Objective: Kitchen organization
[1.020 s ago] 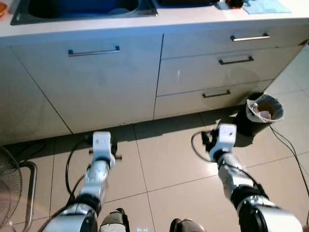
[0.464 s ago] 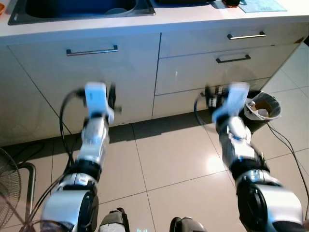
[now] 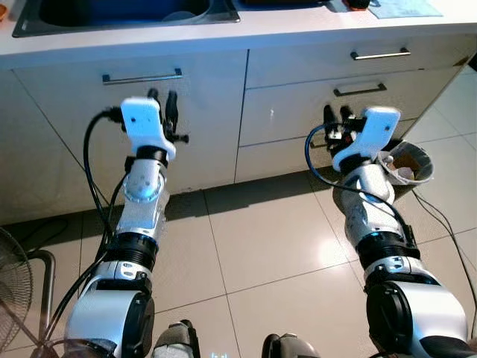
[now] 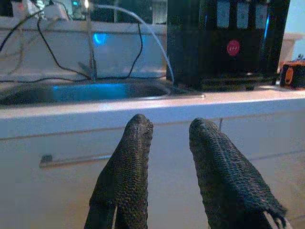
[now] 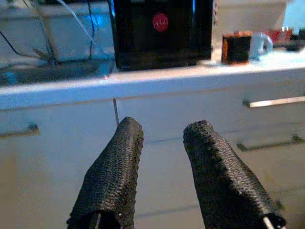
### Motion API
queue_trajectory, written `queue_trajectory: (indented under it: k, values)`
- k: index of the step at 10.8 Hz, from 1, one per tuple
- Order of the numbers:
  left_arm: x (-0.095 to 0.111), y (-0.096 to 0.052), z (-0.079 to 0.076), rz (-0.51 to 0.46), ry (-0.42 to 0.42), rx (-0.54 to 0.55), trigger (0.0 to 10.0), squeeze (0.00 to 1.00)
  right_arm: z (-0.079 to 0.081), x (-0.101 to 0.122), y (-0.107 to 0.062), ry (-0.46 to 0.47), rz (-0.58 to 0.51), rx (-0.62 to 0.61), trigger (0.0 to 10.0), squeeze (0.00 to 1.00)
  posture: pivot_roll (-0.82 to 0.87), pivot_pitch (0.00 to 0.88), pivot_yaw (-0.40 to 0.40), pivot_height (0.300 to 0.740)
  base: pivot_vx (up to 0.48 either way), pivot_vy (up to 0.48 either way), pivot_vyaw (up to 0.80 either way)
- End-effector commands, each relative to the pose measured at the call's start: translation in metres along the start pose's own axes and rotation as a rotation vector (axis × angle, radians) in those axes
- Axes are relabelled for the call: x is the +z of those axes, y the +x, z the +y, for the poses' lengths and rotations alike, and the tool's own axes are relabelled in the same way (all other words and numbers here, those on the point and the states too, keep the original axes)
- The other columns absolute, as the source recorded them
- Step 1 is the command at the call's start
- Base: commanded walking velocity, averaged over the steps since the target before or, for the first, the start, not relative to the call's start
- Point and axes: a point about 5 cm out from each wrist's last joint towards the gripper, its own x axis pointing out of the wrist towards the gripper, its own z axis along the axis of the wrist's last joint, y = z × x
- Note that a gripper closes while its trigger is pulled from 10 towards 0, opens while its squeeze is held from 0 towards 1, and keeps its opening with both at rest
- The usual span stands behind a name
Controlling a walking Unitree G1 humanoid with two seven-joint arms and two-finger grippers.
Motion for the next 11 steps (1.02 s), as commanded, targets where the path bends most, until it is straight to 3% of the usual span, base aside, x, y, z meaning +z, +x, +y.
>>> queue_trajectory:
  k: [1, 11]
  values:
    - [0.002, 0.0, -0.002, -0.003, -0.005, -0.004, 10.0, 0.0, -0.001, 0.008, 0.002, 0.009, -0.033, -0.004, 10.0, 0.0, 0.02, 0.157, -0.041, 0.723, 0.0, 0.0, 0.0]
    - [0.02, 0.004, -0.004, -0.051, -0.022, -0.001, 10.0, 0.0, 0.002, 0.029, 0.008, 0.022, -0.113, 0.012, 10.0, 0.0, 0.02, 0.168, -0.052, 0.723, 0.0, 0.0, 0.0]
